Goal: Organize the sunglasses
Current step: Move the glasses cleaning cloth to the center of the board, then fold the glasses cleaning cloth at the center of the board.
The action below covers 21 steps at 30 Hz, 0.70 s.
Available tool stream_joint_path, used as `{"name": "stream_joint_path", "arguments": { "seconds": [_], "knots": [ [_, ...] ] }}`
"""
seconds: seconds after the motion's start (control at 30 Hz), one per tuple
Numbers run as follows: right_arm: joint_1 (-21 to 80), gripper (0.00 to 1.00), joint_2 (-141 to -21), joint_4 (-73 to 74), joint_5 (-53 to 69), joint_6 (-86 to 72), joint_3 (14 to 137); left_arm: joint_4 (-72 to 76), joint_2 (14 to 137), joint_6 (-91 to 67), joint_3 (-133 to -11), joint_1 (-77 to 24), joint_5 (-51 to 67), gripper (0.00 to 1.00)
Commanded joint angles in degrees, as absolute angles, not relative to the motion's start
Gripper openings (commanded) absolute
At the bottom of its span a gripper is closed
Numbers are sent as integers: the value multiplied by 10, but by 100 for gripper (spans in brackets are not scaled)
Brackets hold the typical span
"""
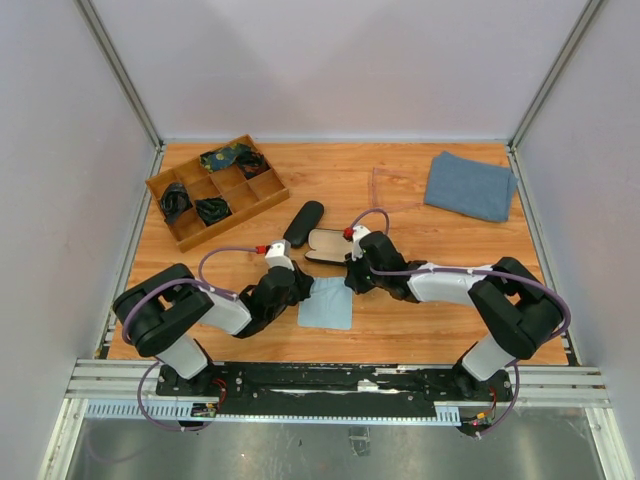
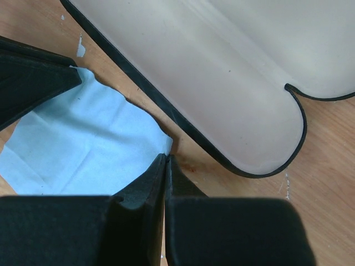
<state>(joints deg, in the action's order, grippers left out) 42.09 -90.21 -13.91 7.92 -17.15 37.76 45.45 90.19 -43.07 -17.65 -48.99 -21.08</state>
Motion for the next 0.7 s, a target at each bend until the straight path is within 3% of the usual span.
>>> {"name": "stream_joint_path", "arguments": {
  "seconds": [0.0, 0.67],
  "knots": [
    [415, 1, -898, -126, 78, -141, 365, 488, 900, -397, -186, -493, -215, 1],
    [443, 1, -842, -157, 85, -117, 333, 523, 849, -347, -150, -500, -182, 0]
  ]
}}
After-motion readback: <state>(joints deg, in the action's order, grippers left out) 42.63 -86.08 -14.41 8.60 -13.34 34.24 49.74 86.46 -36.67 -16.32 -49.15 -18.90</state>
